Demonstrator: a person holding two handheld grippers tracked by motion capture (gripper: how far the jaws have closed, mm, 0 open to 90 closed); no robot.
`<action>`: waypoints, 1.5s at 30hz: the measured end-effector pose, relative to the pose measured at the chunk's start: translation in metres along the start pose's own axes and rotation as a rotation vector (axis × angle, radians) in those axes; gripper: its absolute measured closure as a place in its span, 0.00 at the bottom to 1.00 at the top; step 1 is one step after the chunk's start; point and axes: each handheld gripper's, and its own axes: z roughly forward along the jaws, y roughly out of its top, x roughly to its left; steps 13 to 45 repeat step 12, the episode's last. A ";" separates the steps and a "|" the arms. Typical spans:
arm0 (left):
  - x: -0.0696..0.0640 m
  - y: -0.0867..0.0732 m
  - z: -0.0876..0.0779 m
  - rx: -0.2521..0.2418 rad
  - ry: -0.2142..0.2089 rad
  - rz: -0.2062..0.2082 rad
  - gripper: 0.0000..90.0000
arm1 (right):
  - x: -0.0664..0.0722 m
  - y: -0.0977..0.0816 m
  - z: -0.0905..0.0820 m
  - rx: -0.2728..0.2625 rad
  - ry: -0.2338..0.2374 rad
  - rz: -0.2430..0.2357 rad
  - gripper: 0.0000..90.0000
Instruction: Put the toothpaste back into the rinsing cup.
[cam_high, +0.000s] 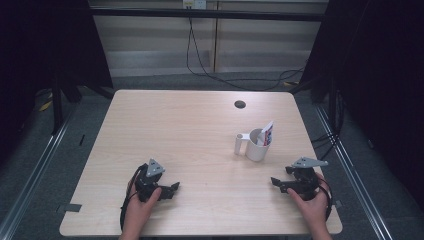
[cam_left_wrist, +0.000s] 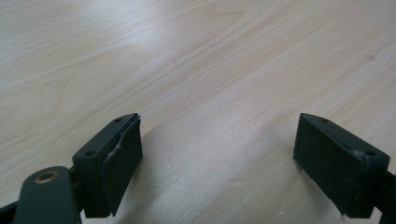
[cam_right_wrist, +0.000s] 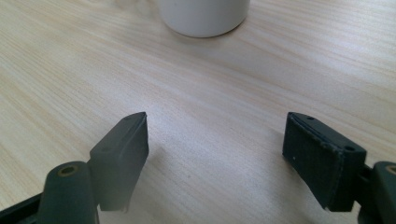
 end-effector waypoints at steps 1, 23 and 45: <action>0.000 0.000 0.000 -0.001 0.000 0.000 0.17 | 0.001 0.000 0.000 0.001 -0.002 0.003 0.25; 0.000 0.000 0.000 -0.003 0.000 -0.004 0.17 | 0.005 -0.003 0.001 0.000 -0.029 -0.047 0.24; 0.000 0.000 0.000 -0.003 0.000 -0.004 0.17 | 0.005 -0.003 0.001 0.000 -0.029 -0.047 0.24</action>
